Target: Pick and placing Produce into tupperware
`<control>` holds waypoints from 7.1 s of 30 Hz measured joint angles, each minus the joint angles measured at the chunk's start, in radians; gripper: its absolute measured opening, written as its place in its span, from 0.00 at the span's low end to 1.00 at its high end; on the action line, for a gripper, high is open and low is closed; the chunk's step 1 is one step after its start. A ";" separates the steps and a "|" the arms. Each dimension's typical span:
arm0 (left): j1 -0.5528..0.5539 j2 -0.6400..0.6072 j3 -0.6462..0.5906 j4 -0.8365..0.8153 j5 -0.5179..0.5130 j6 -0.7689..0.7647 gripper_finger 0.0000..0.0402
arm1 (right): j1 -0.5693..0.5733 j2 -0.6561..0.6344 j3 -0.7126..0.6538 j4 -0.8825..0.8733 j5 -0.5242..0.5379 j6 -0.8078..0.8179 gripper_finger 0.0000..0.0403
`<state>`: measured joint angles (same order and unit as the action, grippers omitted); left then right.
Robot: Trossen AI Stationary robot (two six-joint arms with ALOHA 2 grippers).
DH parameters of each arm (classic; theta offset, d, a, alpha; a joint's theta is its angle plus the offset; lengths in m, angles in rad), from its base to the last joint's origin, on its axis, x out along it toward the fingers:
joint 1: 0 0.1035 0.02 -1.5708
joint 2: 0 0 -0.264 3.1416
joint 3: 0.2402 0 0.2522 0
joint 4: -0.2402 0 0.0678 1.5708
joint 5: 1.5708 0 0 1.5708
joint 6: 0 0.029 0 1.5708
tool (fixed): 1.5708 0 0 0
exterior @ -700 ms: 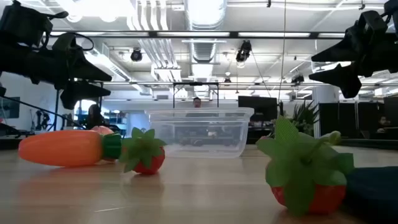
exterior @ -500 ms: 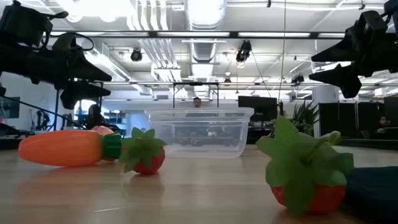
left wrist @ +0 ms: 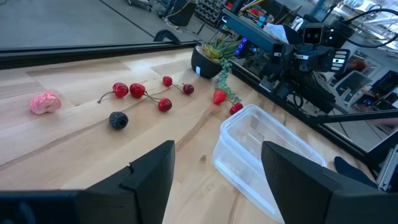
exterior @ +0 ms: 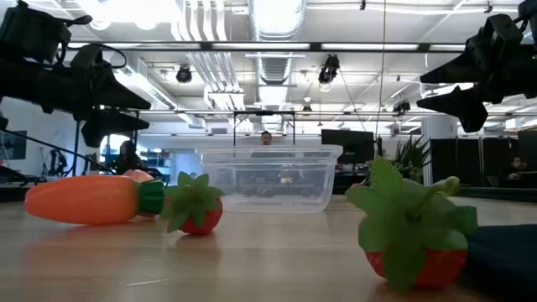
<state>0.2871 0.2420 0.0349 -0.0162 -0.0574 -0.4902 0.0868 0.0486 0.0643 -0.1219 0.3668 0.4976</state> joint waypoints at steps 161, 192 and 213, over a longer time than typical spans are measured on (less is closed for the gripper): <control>0.000 0.012 -0.001 0.000 0.000 0.000 0.56 | 0.547 2.158 1.591 -0.581 -0.183 -0.420 0.61; 0.001 0.012 -0.001 0.000 0.000 0.000 0.56 | 0.488 2.159 1.588 -0.540 -0.187 -0.392 0.36; 0.000 0.012 -0.001 0.000 0.000 0.000 0.56 | 0.102 1.917 1.623 -0.856 -0.096 0.018 0.35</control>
<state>0.2874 0.2539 0.0341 -0.0158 -0.0574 -0.4901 0.1893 1.9656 1.6872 -0.9776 0.2709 0.5158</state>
